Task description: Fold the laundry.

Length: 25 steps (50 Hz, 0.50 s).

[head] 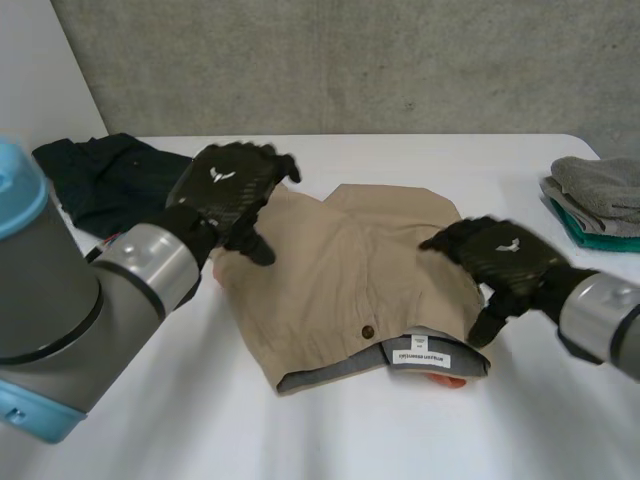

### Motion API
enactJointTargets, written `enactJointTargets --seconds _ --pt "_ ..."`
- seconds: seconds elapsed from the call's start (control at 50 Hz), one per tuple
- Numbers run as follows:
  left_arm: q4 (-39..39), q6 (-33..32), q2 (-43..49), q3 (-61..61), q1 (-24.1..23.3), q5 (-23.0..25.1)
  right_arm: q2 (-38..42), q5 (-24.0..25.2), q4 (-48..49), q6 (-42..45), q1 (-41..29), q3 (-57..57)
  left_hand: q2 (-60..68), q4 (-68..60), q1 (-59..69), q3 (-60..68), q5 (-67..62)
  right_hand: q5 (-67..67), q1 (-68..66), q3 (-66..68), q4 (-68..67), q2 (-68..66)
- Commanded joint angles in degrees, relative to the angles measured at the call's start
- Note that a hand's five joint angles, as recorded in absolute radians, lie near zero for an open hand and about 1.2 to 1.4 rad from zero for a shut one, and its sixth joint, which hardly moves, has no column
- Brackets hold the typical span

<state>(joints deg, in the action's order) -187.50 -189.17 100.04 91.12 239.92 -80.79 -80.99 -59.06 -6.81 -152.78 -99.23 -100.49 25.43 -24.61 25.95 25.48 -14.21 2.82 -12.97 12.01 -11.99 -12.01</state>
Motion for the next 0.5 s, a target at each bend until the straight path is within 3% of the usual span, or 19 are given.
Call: enactJointTargets --seconds 0.02,0.1,0.12,0.14,0.22,0.28,0.34,0.5 --pt "-7.6 -0.1 0.2 6.1 4.1 0.3 9.7 -8.3 2.1 -0.6 -9.2 3.6 0.9 -1.8 0.4 0.9 -2.2 3.8 -3.6 4.6 -4.6 -4.6" --pt "-9.0 -0.1 0.8 6.8 6.3 0.5 13.2 -14.0 6.6 -0.6 -10.4 5.2 0.9 -1.8 0.4 0.9 -2.2 24.1 -24.0 24.9 -24.9 -24.9" --pt "-9.1 -0.1 0.8 6.8 6.4 0.5 13.5 -14.6 7.4 -0.6 -10.5 5.6 0.9 -1.8 0.4 0.9 -2.2 35.2 -35.0 36.0 -36.0 -36.0" --pt "-9.1 -0.1 0.8 6.8 6.6 0.5 13.6 -15.8 9.0 -0.6 -10.7 6.1 0.9 -1.8 0.4 0.9 -2.2 66.9 -66.7 67.7 -67.7 -67.7" --pt "-9.2 -0.1 0.8 6.3 6.8 0.5 10.4 -16.0 14.3 -1.4 -10.5 6.3 0.9 -1.8 0.4 0.9 -2.2 67.2 -67.0 68.0 -68.0 -68.0" --pt "-9.3 -0.1 0.6 6.0 7.2 0.5 -1.3 -15.9 16.6 -3.3 -9.8 6.4 0.9 -1.8 0.4 0.9 -2.2 67.2 -67.0 68.0 -68.0 -68.0" --pt "-9.3 -0.1 0.2 5.8 7.8 0.5 -7.7 -15.4 17.4 -5.1 -8.1 7.4 0.8 -1.6 0.2 0.7 -2.0 67.2 -67.0 68.0 -68.0 -68.0" --pt "-9.2 -0.1 -0.1 6.2 7.8 0.6 -9.2 -14.0 11.4 -5.9 11.7 14.7 1.8 -2.6 1.3 1.7 -3.0 67.2 -67.0 68.0 -68.0 -68.0"
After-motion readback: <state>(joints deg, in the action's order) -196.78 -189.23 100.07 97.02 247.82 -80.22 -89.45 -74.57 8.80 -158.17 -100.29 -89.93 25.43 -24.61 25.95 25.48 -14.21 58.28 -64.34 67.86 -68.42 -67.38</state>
